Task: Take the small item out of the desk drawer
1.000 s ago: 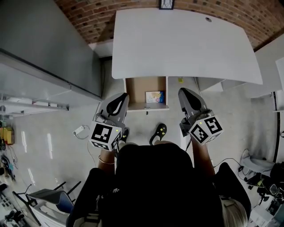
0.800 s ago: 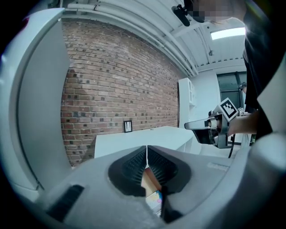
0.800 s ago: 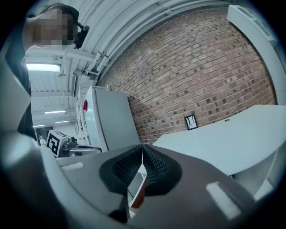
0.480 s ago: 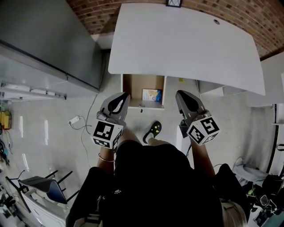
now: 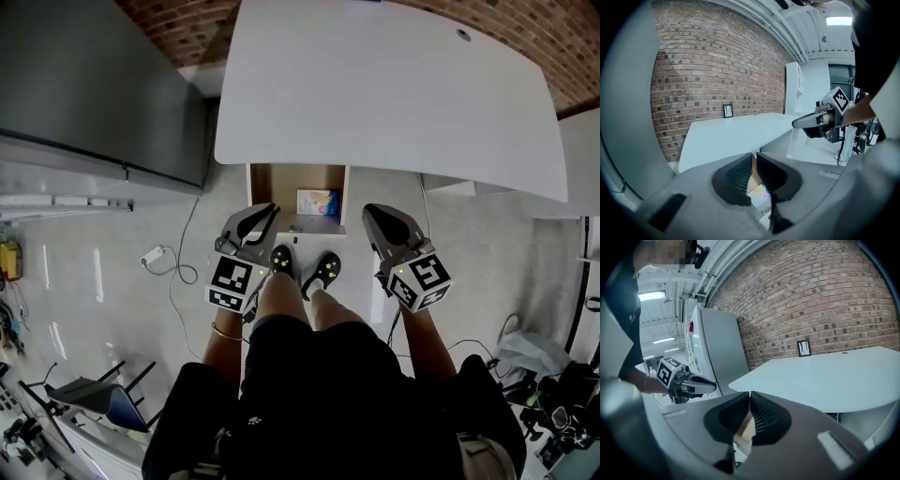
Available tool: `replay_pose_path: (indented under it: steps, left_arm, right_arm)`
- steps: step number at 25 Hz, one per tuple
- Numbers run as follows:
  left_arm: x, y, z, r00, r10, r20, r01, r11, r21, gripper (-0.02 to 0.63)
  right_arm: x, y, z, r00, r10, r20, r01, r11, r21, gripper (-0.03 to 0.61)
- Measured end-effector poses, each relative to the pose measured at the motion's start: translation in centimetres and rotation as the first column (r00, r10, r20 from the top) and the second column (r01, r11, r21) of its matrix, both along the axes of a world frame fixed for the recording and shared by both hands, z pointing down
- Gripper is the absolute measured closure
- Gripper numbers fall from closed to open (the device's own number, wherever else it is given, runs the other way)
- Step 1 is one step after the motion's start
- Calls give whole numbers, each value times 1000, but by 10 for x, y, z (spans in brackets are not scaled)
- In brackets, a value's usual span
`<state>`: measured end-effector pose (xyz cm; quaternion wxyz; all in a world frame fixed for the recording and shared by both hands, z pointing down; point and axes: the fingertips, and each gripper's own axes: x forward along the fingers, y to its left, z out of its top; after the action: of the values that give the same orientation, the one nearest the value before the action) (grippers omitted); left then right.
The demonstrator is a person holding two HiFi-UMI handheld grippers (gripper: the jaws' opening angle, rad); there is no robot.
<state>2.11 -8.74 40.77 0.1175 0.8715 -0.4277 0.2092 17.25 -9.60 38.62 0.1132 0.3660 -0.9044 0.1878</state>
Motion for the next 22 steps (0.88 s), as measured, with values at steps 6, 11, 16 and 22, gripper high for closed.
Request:
replay_pose_path:
  steps: [6,11,16,22]
  left_arm:
    - [2,-10,73,995,79,68,-71,992,-107,575]
    - [0,-16,118,988,121,93,-104,980,-169,564]
    - [0,-24,157,983,150,107,-127,972,-197,560]
    - [0,-36,197,974,182,135,-146,959,-241,546]
  right_arm:
    - [-15,-13,50,999,-24,-28,23,999,-38,558]
    - [-31,-24,86,995,-64,-82,59,996,-66,546]
    - [-39,-28,127,987,-97,-132,84,991,-101,534]
    - [-49,-31,166,975,-129,-181,106,986,-132,511]
